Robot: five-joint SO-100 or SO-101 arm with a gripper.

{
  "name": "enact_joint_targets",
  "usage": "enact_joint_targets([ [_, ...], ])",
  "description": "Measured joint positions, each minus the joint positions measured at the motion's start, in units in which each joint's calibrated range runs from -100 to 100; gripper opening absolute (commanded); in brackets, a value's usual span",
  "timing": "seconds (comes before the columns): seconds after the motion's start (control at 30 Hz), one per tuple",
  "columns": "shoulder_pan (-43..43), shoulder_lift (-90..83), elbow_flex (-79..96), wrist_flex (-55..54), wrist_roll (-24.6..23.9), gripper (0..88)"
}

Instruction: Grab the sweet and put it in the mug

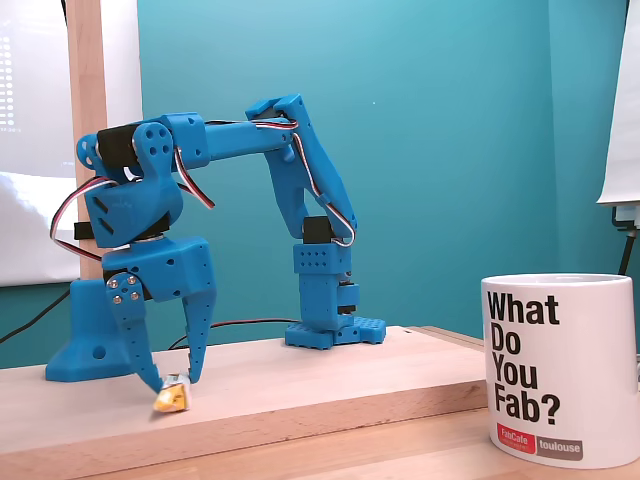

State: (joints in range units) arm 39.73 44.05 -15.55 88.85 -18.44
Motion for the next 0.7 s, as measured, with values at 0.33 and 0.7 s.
enact_joint_targets([
  [0.33, 0.0, 0.0, 0.0, 0.0, 0.0, 3.1],
  [0.7, 0.0, 0.0, 0.2, 0.0, 0.0, 3.1],
])
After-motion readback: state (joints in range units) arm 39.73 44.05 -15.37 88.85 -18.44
